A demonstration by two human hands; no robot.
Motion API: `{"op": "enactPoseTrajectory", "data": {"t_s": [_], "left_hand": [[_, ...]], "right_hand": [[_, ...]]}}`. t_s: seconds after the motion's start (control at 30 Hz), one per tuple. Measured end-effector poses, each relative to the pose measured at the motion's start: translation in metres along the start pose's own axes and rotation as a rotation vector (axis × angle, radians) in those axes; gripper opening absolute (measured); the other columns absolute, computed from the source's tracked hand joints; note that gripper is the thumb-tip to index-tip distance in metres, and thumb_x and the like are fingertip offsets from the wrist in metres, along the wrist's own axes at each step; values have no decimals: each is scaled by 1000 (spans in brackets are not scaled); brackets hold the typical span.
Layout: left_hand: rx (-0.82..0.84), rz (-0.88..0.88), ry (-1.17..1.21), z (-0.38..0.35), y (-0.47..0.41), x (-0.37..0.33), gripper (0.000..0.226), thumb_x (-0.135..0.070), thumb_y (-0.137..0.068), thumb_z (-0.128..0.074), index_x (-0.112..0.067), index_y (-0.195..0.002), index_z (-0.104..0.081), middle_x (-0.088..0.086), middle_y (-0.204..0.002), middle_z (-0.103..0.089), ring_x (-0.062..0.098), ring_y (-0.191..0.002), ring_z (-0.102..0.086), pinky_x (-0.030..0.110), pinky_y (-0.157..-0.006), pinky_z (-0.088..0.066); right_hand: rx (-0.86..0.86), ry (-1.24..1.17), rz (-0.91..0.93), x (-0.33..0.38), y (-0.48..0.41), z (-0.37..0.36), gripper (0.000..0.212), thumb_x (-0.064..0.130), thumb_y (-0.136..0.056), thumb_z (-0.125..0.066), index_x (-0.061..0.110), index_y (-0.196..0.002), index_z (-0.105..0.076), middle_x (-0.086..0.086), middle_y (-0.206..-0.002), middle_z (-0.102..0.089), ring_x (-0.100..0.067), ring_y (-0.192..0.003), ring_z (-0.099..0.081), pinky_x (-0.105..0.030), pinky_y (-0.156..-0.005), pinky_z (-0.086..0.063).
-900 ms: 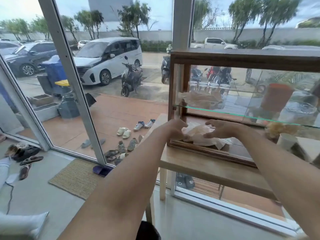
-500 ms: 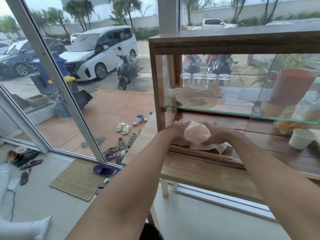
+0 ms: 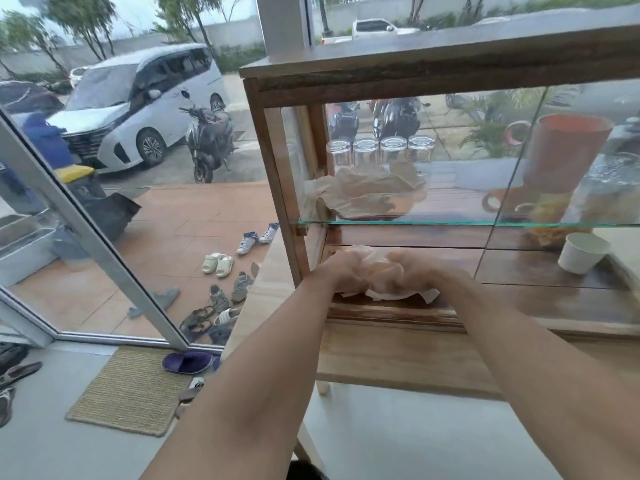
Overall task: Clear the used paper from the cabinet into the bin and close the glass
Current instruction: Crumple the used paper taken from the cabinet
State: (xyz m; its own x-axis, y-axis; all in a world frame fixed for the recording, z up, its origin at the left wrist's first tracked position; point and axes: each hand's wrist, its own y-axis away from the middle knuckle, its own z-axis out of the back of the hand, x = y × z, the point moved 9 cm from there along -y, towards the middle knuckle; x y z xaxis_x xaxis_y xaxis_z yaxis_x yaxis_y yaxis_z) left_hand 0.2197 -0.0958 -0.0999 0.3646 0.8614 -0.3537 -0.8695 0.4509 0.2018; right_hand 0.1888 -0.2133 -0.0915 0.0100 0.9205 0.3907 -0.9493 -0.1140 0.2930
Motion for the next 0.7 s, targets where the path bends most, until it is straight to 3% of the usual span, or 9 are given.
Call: {"op": "enactPoseTrajectory", "data": {"t_s": [0.1,0.23,0.33,0.4,0.5,0.57,0.63,0.7], "left_hand": [[-116,-78,-28,7,2,-5,3,-19,-82,-65,-16,-84,-64,5,-85,-68,29,-90,-68,30,-66,-44],[-210,-132,65,20,16,-10,12,-18,-85,-68,-8,-90,-70,10,-83,-72,29,-82,-69,36,-65,-49],[-174,-175,270,26,38,-15,25,-23,-81,-77,-4,-97,-72,15,-90,-74,31,-85,-68,39,-73,-50],[-131,-207,396,28,60,-13,22,-22,-79,-79,-9,-97,-73,9,-90,-75,26,-86,-70,32,-71,-50],[-37,-199,652,23,100,3,8,-24,-81,-78,-26,-84,-71,-14,-70,-73,0,-65,-67,14,-58,-49],[7,-180,854,20,127,21,5,-25,-83,-78,-22,-86,-75,-12,-68,-73,0,-61,-66,15,-56,-49],[17,-171,975,19,152,43,16,-28,-88,-74,-13,-94,-76,-5,-70,-72,6,-59,-65,18,-51,-50],[16,-135,1091,16,175,69,21,-31,-93,-69,-11,-97,-75,-2,-72,-73,8,-60,-67,19,-50,-52]], "right_hand": [[-42,-61,33,3,3,2,26,8,-87,-59,20,-110,-60,-9,-107,-65,-25,-101,-57,-34,-85,-44],[-114,-319,88,6,15,8,17,3,-84,-65,3,-100,-69,-9,-86,-64,-17,-78,-58,-22,-68,-48],[-88,-476,177,14,34,11,14,11,-82,-73,3,-93,-71,-1,-77,-63,-7,-71,-55,-31,-71,-44],[-32,-566,221,22,51,9,19,20,-82,-75,6,-94,-70,1,-78,-64,-7,-71,-56,-32,-71,-45],[110,-730,252,41,72,-5,32,26,-81,-78,7,-106,-69,-6,-88,-69,-16,-76,-63,-30,-66,-52],[186,-820,285,61,84,-16,40,29,-81,-78,8,-113,-68,-14,-95,-72,-22,-81,-67,-32,-66,-56],[225,-916,339,88,92,-29,42,30,-83,-76,6,-117,-67,-20,-99,-72,-26,-85,-69,-34,-69,-58],[217,-979,376,118,95,-43,40,37,-81,-75,12,-112,-72,-11,-95,-74,-19,-82,-70,-28,-65,-57]]}}
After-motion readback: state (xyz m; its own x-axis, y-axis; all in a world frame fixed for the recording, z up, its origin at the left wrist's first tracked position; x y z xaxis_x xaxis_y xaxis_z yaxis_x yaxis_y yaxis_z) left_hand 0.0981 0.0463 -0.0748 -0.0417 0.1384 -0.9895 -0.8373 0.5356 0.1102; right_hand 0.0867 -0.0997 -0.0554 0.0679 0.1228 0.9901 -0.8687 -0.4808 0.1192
